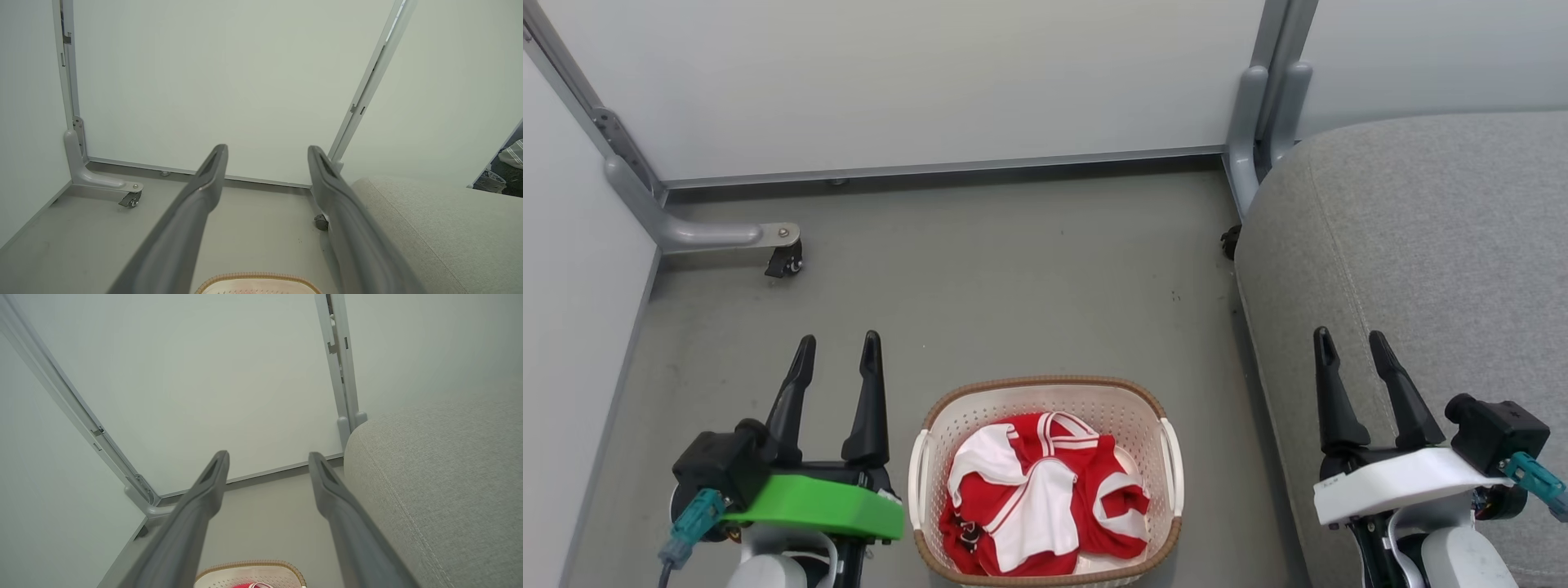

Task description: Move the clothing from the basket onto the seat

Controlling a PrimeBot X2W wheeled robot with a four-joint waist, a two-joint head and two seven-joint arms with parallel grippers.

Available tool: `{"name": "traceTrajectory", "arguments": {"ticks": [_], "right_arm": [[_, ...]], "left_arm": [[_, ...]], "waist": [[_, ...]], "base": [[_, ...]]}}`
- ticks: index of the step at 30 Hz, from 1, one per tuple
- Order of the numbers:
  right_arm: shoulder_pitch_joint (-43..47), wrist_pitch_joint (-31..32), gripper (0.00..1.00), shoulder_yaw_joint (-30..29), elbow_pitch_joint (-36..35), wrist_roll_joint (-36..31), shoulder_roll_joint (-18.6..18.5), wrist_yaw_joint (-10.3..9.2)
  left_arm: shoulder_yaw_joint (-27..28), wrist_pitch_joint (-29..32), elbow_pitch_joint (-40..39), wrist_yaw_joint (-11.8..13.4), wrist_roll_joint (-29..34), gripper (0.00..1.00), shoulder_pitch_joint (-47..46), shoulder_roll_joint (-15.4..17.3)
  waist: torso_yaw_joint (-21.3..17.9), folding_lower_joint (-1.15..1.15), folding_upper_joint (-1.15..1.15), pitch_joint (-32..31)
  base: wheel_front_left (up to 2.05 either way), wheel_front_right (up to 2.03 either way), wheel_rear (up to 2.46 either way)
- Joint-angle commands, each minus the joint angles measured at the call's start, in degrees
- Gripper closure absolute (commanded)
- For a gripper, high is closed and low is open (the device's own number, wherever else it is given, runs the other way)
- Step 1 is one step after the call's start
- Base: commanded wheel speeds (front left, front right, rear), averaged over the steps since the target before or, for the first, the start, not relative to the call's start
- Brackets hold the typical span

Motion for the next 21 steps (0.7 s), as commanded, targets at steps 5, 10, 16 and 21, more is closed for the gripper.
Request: {"name": "traceTrajectory", "arguments": {"ticks": [5, 10, 16, 21], "right_arm": [[0.2, -1.1, 0.00, 0.0, -1.1, -3.3, -0.3, 0.03], [0.4, -1.7, 0.00, 0.2, -1.3, -5.8, -0.3, 0.03], [0.6, -2.4, 0.00, 0.7, -1.8, -8.7, -0.4, 0.03], [0.8, -3.0, 0.00, 1.0, -2.1, -10.9, -0.4, 0.03]], "left_arm": [[-0.5, -1.1, -0.2, 0.3, 3.4, 0.00, -0.3, 0.4], [-0.8, -1.7, 0.1, 0.5, 5.7, 0.00, -0.3, 0.4], [-1.5, -2.3, 0.3, 0.9, 8.5, 0.00, -0.4, 0.4], [-1.9, -3.0, 0.2, 0.9, 10.9, 0.00, -0.4, 0.4]], "waist": [[0.0, 0.00, 0.00, 0.3], [0.0, 0.00, 0.00, 0.4], [0.0, 0.00, 0.00, 0.5], [0.0, 0.00, 0.00, 0.6]], "base": [[0.00, 0.00, 0.00], [0.00, 0.00, 0.00], [0.00, 0.00, 0.00], [0.00, 0.00, 0.00]]}}
